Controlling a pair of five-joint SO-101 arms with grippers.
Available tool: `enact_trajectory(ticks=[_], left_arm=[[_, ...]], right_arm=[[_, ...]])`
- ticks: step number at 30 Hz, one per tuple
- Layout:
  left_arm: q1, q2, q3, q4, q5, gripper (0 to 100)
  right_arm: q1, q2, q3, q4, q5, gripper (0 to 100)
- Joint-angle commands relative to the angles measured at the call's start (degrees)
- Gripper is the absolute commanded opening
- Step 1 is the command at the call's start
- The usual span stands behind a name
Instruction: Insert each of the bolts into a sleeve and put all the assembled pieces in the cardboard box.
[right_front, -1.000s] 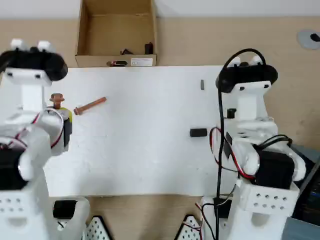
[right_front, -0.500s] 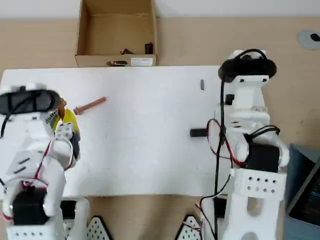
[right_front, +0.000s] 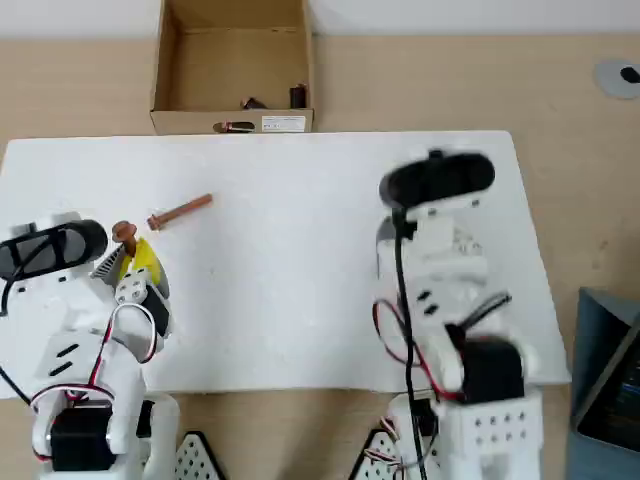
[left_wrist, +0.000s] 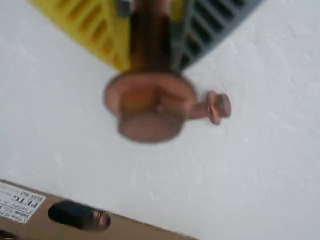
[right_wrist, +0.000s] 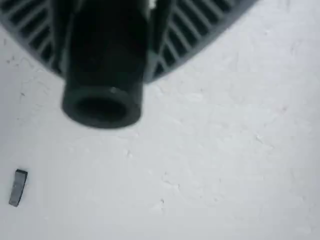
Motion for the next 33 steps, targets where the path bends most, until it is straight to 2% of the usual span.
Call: enact_trajectory(ticks=[1,6,11,16,24,29,33], left_arm=[[1.8,-2.5,1.8,-1.6,5.4,0],[9.1,-3.4,2.5,-1.8,15.7,0],[18.3,-3.4,1.8,-2.1,22.6,0],[22.0,-3.4,0.3,-5.5,22.8,0],[22.9,-3.4,-2.5,-15.0,22.8,0],[29.0,-3.4,-4.7,-16.4,22.8,0],[30.9,-3.4,-4.5,-17.9,22.8,0]], right_arm=[[-0.7,-8.1,5.0,-1.6,2.0,0.9],[-0.7,-18.2,13.1,-3.1,4.2,0.9],[-2.8,-27.5,21.6,-6.2,6.8,0.9],[-11.0,-36.5,27.2,-6.4,6.9,0.9],[-23.0,-35.8,28.0,-6.4,6.8,0.9],[-28.8,-35.8,27.6,-6.4,6.9,0.9],[-32.9,-35.8,27.4,-6.9,11.1,0.9]])
